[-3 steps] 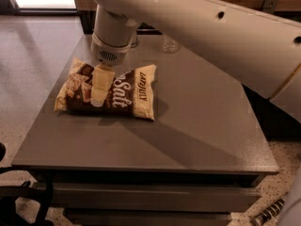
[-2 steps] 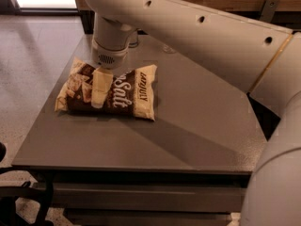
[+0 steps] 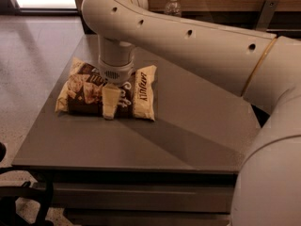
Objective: Pick brown chip bag
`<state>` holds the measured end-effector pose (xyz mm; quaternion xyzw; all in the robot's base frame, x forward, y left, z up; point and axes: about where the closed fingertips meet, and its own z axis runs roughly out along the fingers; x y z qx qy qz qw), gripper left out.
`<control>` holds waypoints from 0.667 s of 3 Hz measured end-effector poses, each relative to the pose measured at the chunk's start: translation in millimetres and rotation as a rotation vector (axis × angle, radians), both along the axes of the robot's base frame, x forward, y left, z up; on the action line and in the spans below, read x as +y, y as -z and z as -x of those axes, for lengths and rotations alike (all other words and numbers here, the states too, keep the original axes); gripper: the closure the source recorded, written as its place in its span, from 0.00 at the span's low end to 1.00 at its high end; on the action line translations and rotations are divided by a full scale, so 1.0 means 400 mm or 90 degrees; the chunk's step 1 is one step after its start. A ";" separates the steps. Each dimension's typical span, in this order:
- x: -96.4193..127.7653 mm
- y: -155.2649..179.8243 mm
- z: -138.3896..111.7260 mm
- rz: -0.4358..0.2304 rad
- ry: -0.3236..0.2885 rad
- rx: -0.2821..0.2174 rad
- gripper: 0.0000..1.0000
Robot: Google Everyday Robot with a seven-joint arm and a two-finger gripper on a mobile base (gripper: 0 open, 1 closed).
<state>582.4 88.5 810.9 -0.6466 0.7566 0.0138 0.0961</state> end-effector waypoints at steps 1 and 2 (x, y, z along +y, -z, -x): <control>0.002 0.000 -0.001 -0.001 -0.002 -0.001 0.50; 0.002 -0.017 -0.001 -0.001 -0.002 -0.001 0.88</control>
Offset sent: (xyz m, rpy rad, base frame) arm 0.0004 0.0007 0.0000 0.0014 -0.0012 0.0019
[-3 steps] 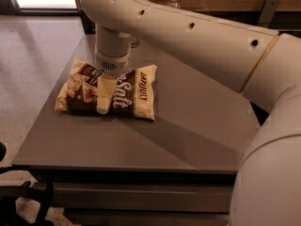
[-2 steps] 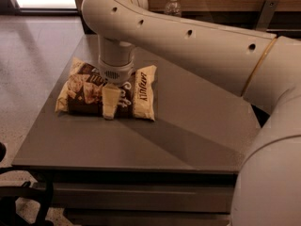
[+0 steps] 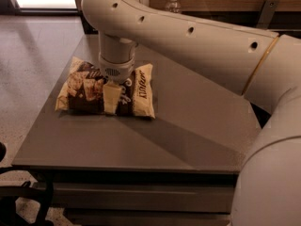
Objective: Pick brown chip bag
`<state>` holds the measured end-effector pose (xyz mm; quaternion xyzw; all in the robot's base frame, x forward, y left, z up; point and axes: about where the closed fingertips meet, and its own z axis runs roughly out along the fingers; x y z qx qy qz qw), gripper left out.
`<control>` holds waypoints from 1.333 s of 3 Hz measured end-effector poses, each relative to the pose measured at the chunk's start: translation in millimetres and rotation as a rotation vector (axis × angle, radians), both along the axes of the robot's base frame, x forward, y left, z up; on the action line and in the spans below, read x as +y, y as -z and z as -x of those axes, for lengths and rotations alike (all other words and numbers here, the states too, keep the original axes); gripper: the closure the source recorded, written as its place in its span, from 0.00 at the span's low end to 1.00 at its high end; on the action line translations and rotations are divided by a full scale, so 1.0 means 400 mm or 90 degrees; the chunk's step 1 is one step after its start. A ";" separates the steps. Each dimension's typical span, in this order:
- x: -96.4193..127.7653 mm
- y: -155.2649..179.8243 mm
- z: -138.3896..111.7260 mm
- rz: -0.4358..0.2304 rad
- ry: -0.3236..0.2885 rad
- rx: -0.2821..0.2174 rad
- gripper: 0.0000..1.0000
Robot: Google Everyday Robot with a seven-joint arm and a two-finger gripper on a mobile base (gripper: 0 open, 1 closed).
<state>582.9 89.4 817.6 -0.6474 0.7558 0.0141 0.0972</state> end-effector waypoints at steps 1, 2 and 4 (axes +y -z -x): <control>0.001 0.000 0.000 -0.002 -0.001 0.000 1.00; 0.006 -0.001 -0.003 -0.020 -0.014 0.001 1.00; -0.053 -0.144 -0.029 -0.116 -0.039 -0.067 1.00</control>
Offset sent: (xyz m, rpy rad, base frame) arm 0.0031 0.0050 0.0038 0.0717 0.0020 0.0447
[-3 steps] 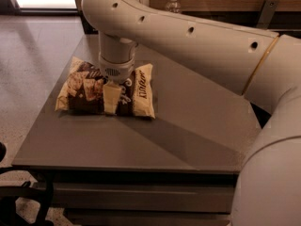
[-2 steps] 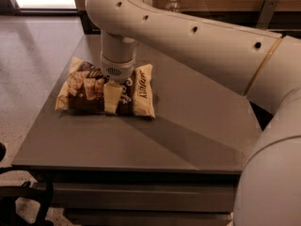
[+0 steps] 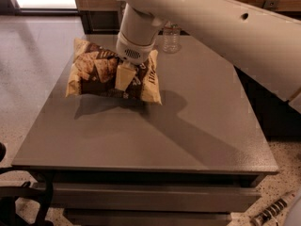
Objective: Pick brown chip bag
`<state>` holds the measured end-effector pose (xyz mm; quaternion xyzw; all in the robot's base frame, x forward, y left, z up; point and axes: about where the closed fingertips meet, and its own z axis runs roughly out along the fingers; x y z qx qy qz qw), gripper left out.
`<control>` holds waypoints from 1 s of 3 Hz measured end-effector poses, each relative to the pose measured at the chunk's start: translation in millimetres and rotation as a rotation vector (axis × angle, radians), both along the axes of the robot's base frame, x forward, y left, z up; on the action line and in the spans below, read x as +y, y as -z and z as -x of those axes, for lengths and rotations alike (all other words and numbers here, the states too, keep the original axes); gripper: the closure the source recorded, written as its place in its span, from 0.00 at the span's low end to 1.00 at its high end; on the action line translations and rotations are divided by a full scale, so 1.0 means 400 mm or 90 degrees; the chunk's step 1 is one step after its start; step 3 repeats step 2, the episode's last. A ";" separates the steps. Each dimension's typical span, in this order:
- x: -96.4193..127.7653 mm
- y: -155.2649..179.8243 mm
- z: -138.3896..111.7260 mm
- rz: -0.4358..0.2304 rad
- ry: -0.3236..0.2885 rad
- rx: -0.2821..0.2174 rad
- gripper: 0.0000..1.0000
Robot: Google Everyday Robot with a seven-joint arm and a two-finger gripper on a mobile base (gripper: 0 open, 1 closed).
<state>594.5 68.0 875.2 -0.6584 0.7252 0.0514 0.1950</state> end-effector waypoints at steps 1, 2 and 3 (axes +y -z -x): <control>-0.045 -0.068 -0.014 -0.042 -0.002 -0.035 1.00; -0.072 -0.114 -0.030 -0.079 -0.007 -0.059 1.00; -0.072 -0.114 -0.030 -0.079 -0.007 -0.059 1.00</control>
Offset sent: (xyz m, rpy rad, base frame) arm 0.0215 -0.0463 0.0716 0.2019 -0.1448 0.0152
